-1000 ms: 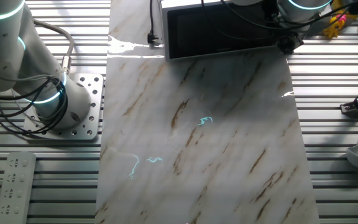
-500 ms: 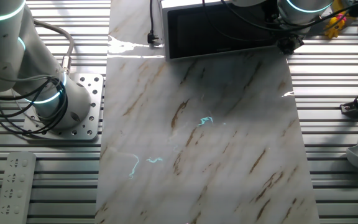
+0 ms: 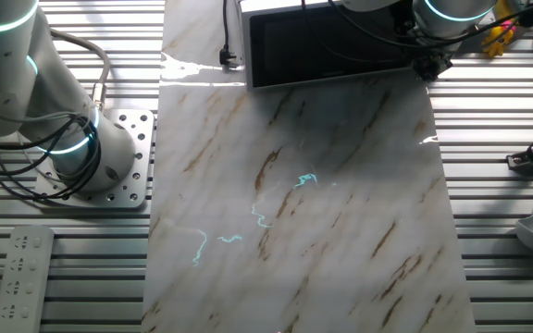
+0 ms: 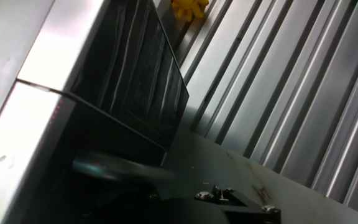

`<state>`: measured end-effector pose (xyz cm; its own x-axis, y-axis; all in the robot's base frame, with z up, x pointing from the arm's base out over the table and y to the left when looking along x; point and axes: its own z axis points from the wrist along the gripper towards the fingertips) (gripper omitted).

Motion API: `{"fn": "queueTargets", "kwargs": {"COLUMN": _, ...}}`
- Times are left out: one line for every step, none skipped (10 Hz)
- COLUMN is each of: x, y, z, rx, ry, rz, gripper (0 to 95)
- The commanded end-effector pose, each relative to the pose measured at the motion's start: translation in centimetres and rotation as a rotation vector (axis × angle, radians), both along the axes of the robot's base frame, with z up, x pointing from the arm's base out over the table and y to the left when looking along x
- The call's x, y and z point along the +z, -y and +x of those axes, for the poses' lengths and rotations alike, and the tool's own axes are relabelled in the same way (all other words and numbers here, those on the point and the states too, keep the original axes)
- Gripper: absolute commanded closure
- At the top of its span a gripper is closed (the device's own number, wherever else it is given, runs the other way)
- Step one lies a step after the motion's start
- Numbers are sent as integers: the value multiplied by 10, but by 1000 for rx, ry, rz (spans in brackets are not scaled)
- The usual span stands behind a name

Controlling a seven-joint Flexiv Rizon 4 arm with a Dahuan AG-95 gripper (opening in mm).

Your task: Open the microwave door

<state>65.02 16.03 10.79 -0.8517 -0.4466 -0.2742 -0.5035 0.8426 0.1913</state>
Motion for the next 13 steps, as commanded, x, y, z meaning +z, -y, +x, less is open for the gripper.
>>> {"fn": "queueTargets", "kwargs": {"x": -6, "y": -8, "z": 1, "rx": -3, "ry": 0, "rz": 8, "gripper": 570}}
{"fn": "queueTargets", "kwargs": {"x": -7, "y": -8, "z": 1, "rx": -7, "ry": 0, "rz": 12, "gripper": 570}}
{"fn": "queueTargets", "kwargs": {"x": -7, "y": -9, "z": 1, "rx": -6, "ry": 1, "rz": 14, "gripper": 570}}
{"fn": "queueTargets", "kwargs": {"x": -7, "y": -9, "z": 1, "rx": -5, "ry": 1, "rz": 19, "gripper": 570}}
{"fn": "queueTargets", "kwargs": {"x": -7, "y": -10, "z": 1, "rx": -5, "ry": 3, "rz": 23, "gripper": 570}}
{"fn": "queueTargets", "kwargs": {"x": -8, "y": -10, "z": 2, "rx": -5, "ry": 6, "rz": 24, "gripper": 570}}
{"fn": "queueTargets", "kwargs": {"x": -8, "y": -11, "z": 2, "rx": -5, "ry": 6, "rz": 23, "gripper": 570}}
{"fn": "queueTargets", "kwargs": {"x": -8, "y": -10, "z": 1, "rx": -5, "ry": 6, "rz": 23, "gripper": 570}}
{"fn": "queueTargets", "kwargs": {"x": -9, "y": -10, "z": 1, "rx": -6, "ry": 6, "rz": 22, "gripper": 570}}
{"fn": "queueTargets", "kwargs": {"x": -9, "y": -11, "z": 1, "rx": -5, "ry": 5, "rz": 19, "gripper": 570}}
{"fn": "queueTargets", "kwargs": {"x": -10, "y": -12, "z": 2, "rx": -5, "ry": 6, "rz": 17, "gripper": 570}}
{"fn": "queueTargets", "kwargs": {"x": -12, "y": -14, "z": 3, "rx": -7, "ry": 7, "rz": 5, "gripper": 570}}
{"fn": "queueTargets", "kwargs": {"x": -13, "y": -19, "z": 2, "rx": -14, "ry": 8, "rz": -18, "gripper": 570}}
